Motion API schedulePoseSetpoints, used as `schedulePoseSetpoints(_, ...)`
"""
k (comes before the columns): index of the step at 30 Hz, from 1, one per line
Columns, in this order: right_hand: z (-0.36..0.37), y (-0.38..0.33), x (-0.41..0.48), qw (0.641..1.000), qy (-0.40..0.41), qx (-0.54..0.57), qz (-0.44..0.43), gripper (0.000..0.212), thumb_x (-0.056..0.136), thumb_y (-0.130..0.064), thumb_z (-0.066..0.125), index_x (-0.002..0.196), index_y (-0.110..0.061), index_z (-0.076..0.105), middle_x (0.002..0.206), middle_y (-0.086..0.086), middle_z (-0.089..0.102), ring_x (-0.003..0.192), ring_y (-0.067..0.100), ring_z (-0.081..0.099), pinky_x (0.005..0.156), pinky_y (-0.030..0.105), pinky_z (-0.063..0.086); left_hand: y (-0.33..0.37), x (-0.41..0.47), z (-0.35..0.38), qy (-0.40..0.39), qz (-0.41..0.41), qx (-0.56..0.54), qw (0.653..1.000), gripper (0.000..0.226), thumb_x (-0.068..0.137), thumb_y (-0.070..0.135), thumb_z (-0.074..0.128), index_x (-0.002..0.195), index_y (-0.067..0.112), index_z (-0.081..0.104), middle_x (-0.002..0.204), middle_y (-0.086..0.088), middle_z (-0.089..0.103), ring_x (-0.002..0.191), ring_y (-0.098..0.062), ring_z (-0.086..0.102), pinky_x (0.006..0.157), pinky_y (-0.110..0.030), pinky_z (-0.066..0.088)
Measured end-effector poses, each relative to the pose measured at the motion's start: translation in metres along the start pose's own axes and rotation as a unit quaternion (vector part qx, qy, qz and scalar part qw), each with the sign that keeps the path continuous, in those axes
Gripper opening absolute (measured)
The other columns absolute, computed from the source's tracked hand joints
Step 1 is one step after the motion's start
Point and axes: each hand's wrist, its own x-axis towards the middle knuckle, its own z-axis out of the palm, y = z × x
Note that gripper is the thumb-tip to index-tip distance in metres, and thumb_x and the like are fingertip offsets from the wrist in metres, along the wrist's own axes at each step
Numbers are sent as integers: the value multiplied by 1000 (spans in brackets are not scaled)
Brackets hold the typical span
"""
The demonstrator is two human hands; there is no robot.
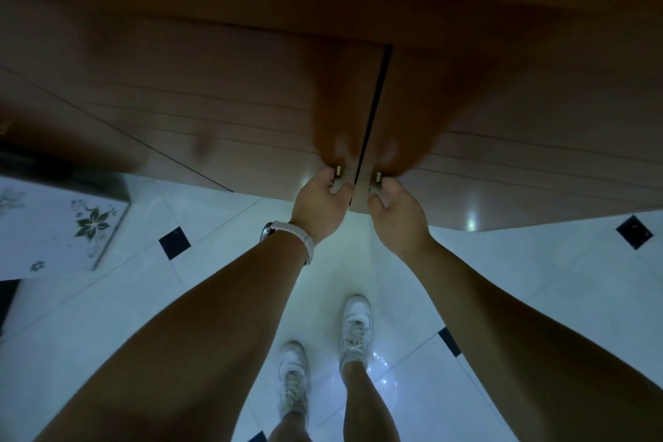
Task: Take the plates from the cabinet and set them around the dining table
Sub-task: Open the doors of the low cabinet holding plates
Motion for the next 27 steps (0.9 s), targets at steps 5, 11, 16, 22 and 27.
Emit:
schedulePoseSetpoints(5,1,7,6,999,28,-13,-22,23,97,-28,48,75,-23,42,64,-3,47,66,23,50,57,31,30,-8,-5,6,48,53,-19,997,12,96,31,54,86,26,60,78,8,60,78,-12,57,69,-25,44)
schedulePoseSetpoints(11,11,13,-8,998,44,31,-34,18,97,-31,45,81,-24,48,68,-5,54,63,7,52,51,19,34,-20,-16,18,88,62,-21,994,24,97,34,48,73,29,49,67,7,51,67,-17,50,63,-31,42)
schedulePoseSetpoints(16,16,21,-24,997,46,62,-31,21,97,-30,45,81,-18,48,65,-1,52,61,14,50,54,29,37,-32,-27,18,100,55,-23,993,30,98,33,49,69,30,46,64,9,45,63,-13,45,60,-27,36)
schedulePoseSetpoints(22,18,30,-48,997,36,50,-39,24,99,-33,43,82,-17,49,66,0,53,63,15,52,54,27,37,-49,-50,11,95,72,-3,993,26,99,32,50,72,28,50,63,9,47,54,-3,42,50,-17,33)
schedulePoseSetpoints(27,24,41,-78,997,46,39,-41,26,100,-34,42,89,-14,55,75,7,58,68,18,56,57,27,39,-67,-77,11,120,79,11,990,11,97,33,50,88,28,56,71,6,56,65,-11,53,55,-21,36)
